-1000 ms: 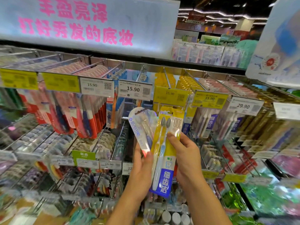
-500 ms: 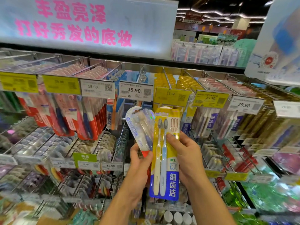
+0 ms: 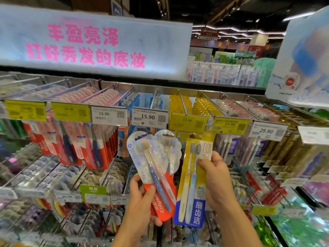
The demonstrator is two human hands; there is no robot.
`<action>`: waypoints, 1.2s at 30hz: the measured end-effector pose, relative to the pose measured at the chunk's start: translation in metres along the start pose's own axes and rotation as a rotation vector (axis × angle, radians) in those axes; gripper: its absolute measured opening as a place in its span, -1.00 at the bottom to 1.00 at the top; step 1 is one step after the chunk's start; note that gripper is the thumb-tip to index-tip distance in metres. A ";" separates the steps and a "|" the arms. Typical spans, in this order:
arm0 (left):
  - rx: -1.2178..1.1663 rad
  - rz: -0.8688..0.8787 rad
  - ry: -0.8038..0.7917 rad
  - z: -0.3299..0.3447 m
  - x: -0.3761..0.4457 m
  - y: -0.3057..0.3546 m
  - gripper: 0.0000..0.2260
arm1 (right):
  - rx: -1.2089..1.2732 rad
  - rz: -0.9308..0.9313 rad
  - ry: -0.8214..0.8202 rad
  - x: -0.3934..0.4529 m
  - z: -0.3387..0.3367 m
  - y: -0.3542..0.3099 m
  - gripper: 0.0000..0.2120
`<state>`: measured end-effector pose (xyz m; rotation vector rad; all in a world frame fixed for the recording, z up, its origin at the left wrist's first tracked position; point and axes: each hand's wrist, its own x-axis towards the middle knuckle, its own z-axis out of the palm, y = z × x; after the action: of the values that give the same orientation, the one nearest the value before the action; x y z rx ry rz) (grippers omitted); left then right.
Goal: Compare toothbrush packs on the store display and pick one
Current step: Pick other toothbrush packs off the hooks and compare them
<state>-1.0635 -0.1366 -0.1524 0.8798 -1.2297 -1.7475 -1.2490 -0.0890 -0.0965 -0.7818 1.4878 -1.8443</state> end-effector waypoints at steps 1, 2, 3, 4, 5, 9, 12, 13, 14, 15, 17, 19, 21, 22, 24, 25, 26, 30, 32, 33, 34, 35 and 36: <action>-0.025 -0.001 0.015 -0.002 0.001 0.000 -0.78 | -0.029 -0.012 -0.004 0.002 -0.001 -0.002 -0.81; -0.048 -0.002 0.029 -0.003 0.003 0.000 -0.78 | -0.054 -0.024 -0.011 0.004 -0.001 -0.004 -0.79; -0.067 -0.002 0.041 -0.005 0.004 0.001 -0.78 | -0.069 -0.035 -0.015 0.006 -0.001 -0.005 -0.78; -0.082 0.002 0.055 -0.006 0.005 0.001 -0.78 | -0.071 -0.046 -0.015 0.007 -0.001 -0.007 -0.76; -0.097 0.008 0.070 -0.006 0.006 0.003 -0.78 | -0.065 -0.056 -0.012 0.009 -0.001 -0.009 -0.74; -0.155 0.046 0.093 -0.008 0.007 0.006 -0.77 | 0.001 -0.072 -0.018 0.011 0.006 -0.017 -0.67; -0.189 0.059 0.128 -0.009 0.006 0.010 -0.76 | 0.017 -0.108 -0.031 0.009 0.013 -0.021 -0.75; -0.202 0.071 0.152 -0.010 0.006 0.011 -0.75 | 0.020 -0.115 -0.041 0.007 0.015 -0.022 -0.75; -0.209 0.078 0.166 -0.010 0.006 0.012 -0.74 | 0.015 -0.120 -0.044 0.005 0.018 -0.024 -0.74; -0.209 0.081 0.170 -0.010 0.006 0.013 -0.74 | 0.008 -0.133 -0.051 0.005 0.019 -0.024 -0.74; -0.199 0.081 0.159 -0.012 0.005 0.013 -0.76 | 0.006 -0.153 -0.053 0.003 0.023 -0.028 -0.74; -0.179 0.065 0.140 -0.016 0.004 0.011 -0.78 | 0.030 -0.132 -0.035 0.004 0.027 -0.030 -0.77; -0.165 0.046 0.120 -0.017 0.003 0.012 -0.74 | 0.030 -0.113 -0.044 0.007 0.029 -0.032 -0.72; -0.161 0.042 0.112 -0.016 0.003 0.013 -0.72 | 0.008 -0.115 -0.051 0.009 0.030 -0.033 -0.64; -0.160 0.044 0.095 -0.013 0.002 0.014 -0.70 | -0.030 -0.118 -0.049 0.011 0.033 -0.034 -0.45; -0.165 0.046 0.089 -0.011 0.002 0.014 -0.70 | -0.034 -0.118 -0.048 0.012 0.034 -0.034 -0.42; -0.172 0.047 0.084 -0.010 0.002 0.015 -0.71 | -0.035 -0.118 -0.054 0.014 0.035 -0.034 -0.41; -0.186 0.038 0.084 -0.009 0.001 0.014 -0.73 | -0.080 -0.134 -0.041 0.021 0.038 -0.034 -0.48; -0.186 0.042 0.087 -0.010 0.002 0.014 -0.72 | -0.070 -0.132 -0.025 0.023 0.040 -0.034 -0.47; -0.185 0.045 0.085 -0.010 0.002 0.014 -0.71 | -0.058 -0.131 -0.022 0.024 0.042 -0.034 -0.44; -0.185 0.046 0.080 -0.011 0.002 0.013 -0.71 | -0.053 -0.117 -0.017 0.025 0.043 -0.034 -0.41; -0.186 0.046 0.074 -0.011 0.002 0.012 -0.73 | -0.045 -0.110 -0.023 0.027 0.045 -0.035 -0.40; -0.187 0.046 0.071 -0.012 0.002 0.012 -0.74 | -0.049 -0.097 -0.023 0.029 0.046 -0.035 -0.41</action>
<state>-1.0516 -0.1454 -0.1447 0.7901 -1.0143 -1.7478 -1.2352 -0.1344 -0.0521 -0.9106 1.5094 -1.8691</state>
